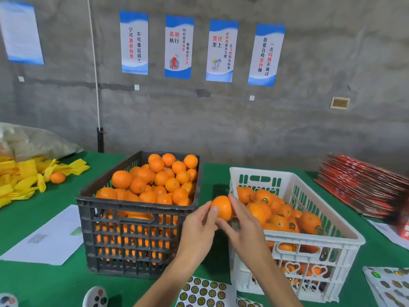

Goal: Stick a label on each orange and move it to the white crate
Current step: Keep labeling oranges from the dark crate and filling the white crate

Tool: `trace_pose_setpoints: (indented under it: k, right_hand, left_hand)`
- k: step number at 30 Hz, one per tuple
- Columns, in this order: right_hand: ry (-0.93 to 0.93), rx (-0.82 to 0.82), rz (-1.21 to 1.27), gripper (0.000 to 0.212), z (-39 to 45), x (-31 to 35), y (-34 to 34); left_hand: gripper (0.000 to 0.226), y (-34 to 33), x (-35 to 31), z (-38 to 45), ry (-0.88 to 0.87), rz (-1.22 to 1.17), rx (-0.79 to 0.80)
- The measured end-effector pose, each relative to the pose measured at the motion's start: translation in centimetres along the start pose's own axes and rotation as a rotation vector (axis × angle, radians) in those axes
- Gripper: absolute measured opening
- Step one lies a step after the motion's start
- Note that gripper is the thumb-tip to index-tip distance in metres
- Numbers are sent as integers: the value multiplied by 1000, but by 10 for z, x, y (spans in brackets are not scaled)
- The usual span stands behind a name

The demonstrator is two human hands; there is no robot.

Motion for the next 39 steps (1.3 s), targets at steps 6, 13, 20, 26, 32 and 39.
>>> trace_pose_setpoints:
  k: [6,13,20,26,32,39]
  right_hand:
    - [-24,-217,-264,65,27,-11,47]
    - [-29,-70,-544,36,50,-28,39]
    - [56,-28,-427,28,50,-10,-8]
    - [46,3,-380,30,49,-15,-24]
    - [42,37,-331,31,47,-20,-30]
    - [55,55,-279,31,44,-25,-27]
  left_hand:
    - [33,24,-35,20,-154,226,-47]
    - [42,89,-13,73,-107,812,-23]
    - [72,104,64,128,418,1128,670]
    - [96,91,97,143,476,1304,828]
    - [111,87,102,147,508,1332,837]
    - [69,85,106,142,647,1362,960]
Point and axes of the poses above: each hand's wrist, its own z-axis towards the middle knuckle, its own y-axis out of the back of the hand, x = y × z, the point moved 8 cm from there along z, towards the middle knuckle, and after that the axes turned 14 degrees about z, right-handed, at the moved point
